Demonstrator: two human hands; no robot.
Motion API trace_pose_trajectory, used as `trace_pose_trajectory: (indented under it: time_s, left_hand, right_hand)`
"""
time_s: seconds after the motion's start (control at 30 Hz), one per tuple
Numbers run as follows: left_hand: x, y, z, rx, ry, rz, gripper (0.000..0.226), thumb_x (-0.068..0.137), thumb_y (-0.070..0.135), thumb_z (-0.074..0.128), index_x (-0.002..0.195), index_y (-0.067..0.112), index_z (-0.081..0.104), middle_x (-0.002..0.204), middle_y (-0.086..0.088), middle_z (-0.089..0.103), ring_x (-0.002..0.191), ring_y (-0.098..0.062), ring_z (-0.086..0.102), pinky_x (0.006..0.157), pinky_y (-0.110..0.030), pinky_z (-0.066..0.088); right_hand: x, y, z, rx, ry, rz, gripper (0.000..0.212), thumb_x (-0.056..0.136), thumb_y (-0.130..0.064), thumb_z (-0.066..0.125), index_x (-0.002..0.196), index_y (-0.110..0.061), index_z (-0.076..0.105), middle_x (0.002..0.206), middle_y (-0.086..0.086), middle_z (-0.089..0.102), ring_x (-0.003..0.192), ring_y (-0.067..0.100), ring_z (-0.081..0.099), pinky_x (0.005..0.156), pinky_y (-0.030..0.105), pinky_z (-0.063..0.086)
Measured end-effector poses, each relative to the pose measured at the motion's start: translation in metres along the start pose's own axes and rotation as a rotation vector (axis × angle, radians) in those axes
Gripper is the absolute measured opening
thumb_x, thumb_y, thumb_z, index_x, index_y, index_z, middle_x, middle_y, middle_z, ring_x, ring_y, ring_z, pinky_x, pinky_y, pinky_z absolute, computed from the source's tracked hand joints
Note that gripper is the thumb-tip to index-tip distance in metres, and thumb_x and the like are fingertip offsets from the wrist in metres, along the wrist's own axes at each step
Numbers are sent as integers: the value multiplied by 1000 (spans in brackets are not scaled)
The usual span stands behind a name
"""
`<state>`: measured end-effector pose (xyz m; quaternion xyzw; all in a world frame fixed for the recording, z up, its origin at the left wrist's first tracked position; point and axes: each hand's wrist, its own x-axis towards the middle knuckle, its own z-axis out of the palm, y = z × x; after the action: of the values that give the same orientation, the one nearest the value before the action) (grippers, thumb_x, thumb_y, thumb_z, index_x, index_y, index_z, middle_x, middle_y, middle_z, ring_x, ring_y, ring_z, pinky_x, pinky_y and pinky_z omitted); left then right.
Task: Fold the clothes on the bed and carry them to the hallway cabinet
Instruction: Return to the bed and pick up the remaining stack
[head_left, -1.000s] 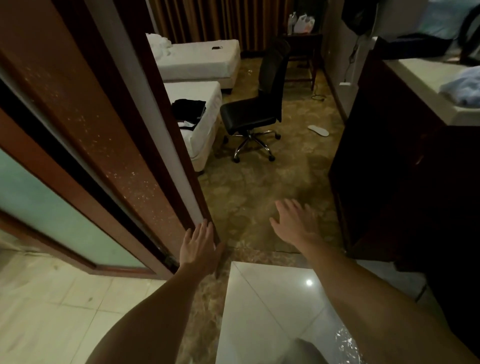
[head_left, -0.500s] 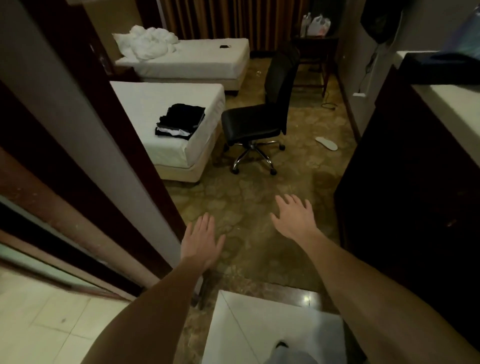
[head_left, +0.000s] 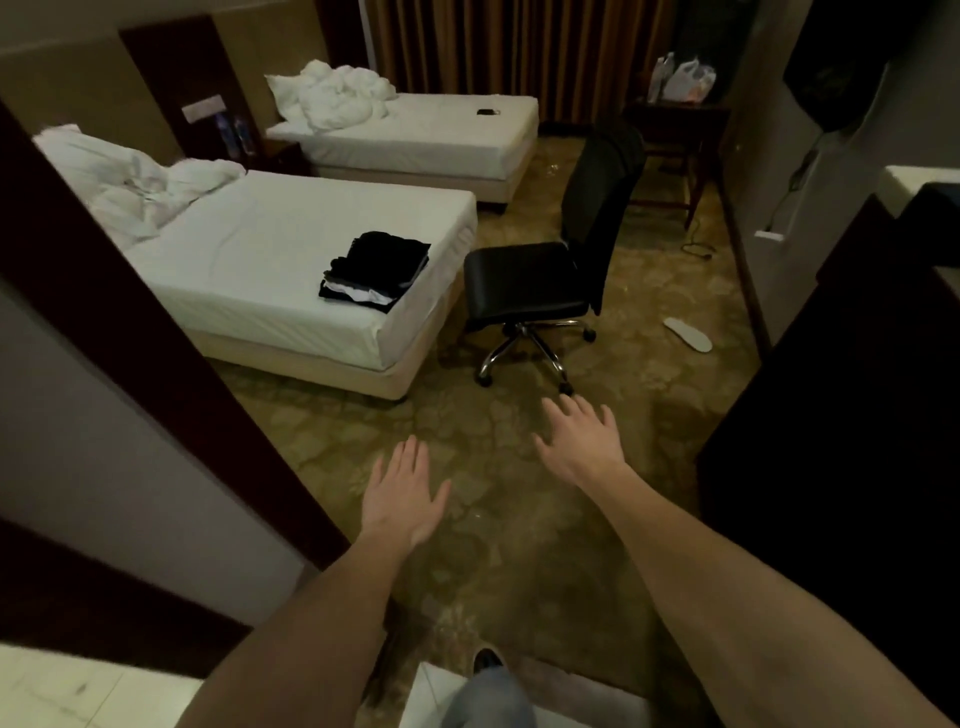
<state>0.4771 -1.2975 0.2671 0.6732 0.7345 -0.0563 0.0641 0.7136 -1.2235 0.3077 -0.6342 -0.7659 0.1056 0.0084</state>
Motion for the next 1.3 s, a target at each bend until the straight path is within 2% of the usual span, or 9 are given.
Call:
trace_pose_trajectory:
  time_s: [0.23, 0.57, 0.7, 1.07, 1.3]
  left_hand:
    - [104, -19, -28, -1, -2, -27, 75, 100, 60, 12, 158, 14, -1, 166, -4, -3, 153, -17, -1, 124, -44, 5]
    - [215, -52, -58, 69, 0, -146, 75, 100, 60, 9, 158, 14, -3, 166, -4, -4, 153, -17, -1, 124, -42, 4]
    - [266, -53, -61, 46, 21, -196, 76, 100, 60, 11, 159, 14, 3, 166, -4, 2, 153, -16, 3, 124, -40, 5]
    - [404, -41, -81, -33, 28, -401, 76, 99, 61, 8, 158, 13, 1, 166, -5, 0, 153, -17, 2, 124, -41, 5]
    - [474, -58, -88, -62, 9, -477, 76, 99, 61, 7, 158, 14, -1, 166, -4, -4, 153, -17, -1, 124, -41, 2]
  right_hand:
    - [119, -20, -17, 14, 2, -57, 66, 99, -52, 40, 155, -22, 21, 163, 3, 21, 151, 23, 12, 122, 53, 8]
    - [257, -35, -31, 35, 24, -156, 65, 98, -53, 41, 154, -26, 23, 162, 2, 23, 151, 23, 14, 121, 52, 7]
    - [323, -33, -37, 33, 40, -210, 64, 99, -52, 42, 154, -27, 23, 162, 2, 24, 151, 22, 13, 122, 52, 8]
    - [500, -23, -63, 5, -18, -391, 63, 100, -52, 37, 155, -26, 21, 162, 2, 22, 152, 23, 10, 120, 50, 3]
    - [590, -44, -67, -16, -70, -471, 64, 100, -51, 38, 155, -25, 20, 162, 2, 22, 151, 23, 11, 120, 51, 3]
